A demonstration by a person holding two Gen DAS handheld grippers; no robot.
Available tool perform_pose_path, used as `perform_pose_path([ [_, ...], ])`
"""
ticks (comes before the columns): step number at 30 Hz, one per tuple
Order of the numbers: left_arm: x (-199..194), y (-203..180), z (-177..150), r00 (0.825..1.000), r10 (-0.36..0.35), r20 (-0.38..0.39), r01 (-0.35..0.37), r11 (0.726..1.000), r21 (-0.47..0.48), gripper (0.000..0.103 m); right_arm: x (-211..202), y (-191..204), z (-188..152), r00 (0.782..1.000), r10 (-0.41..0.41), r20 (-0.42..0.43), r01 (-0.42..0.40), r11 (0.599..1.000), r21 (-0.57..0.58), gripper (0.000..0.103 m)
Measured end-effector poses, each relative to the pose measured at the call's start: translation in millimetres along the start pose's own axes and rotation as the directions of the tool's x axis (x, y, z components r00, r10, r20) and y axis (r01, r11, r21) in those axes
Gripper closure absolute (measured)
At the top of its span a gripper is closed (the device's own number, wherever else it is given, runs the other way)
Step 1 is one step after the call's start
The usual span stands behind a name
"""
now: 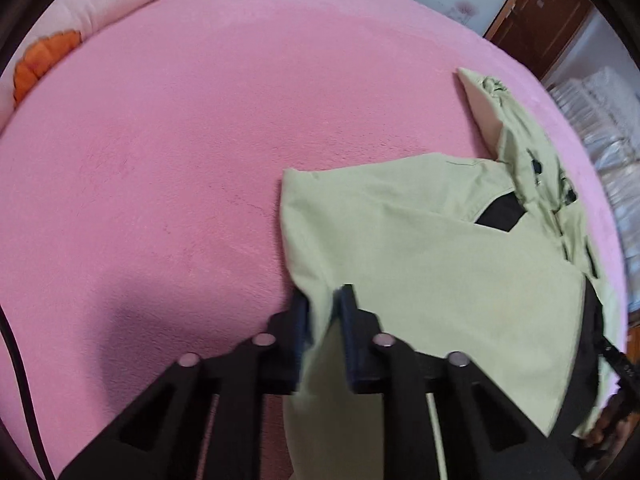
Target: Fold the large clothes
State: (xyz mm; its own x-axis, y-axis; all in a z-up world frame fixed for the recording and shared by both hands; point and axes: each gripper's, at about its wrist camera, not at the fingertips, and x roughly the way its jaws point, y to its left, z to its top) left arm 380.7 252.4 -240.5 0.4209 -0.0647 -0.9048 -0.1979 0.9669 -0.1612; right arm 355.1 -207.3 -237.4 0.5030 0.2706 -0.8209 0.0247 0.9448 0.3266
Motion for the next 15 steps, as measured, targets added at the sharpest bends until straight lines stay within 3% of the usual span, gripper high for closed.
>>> perform_pose_path([
  [2, -8, -5, 0, 0.998, 0.044, 0.042, -0.045, 0.998, 0.035, 0.102, -2, 10, -1, 0.999, -0.042, 0.021, 0.043, 0.998, -0.05, 0.074],
  [7, -37, -5, 0, 0.972, 0.116, 0.207, -0.127, 0.991, 0.039, 0.102, -25, 32, 3, 0.975, -0.103, 0.197, 0.126, 0.986, -0.112, 0.077],
  [9, -25, -4, 1, 0.97, 0.156, 0.189, -0.167, 0.985, 0.045, 0.103, -14, 33, 5, 0.972, -0.138, 0.188, 0.16, 0.982, -0.105, 0.077],
  [12, -7, 0, -2, 0.956, 0.24, 0.168, -0.251, 0.967, 0.047, 0.103, 16, 26, 7, 0.974, -0.198, 0.107, 0.208, 0.973, -0.099, 0.072],
  [15, 6, 8, -2, 0.963, 0.233, 0.138, -0.238, 0.971, 0.021, 0.103, 14, 23, 8, 0.974, -0.208, 0.085, 0.215, 0.973, -0.079, 0.064],
])
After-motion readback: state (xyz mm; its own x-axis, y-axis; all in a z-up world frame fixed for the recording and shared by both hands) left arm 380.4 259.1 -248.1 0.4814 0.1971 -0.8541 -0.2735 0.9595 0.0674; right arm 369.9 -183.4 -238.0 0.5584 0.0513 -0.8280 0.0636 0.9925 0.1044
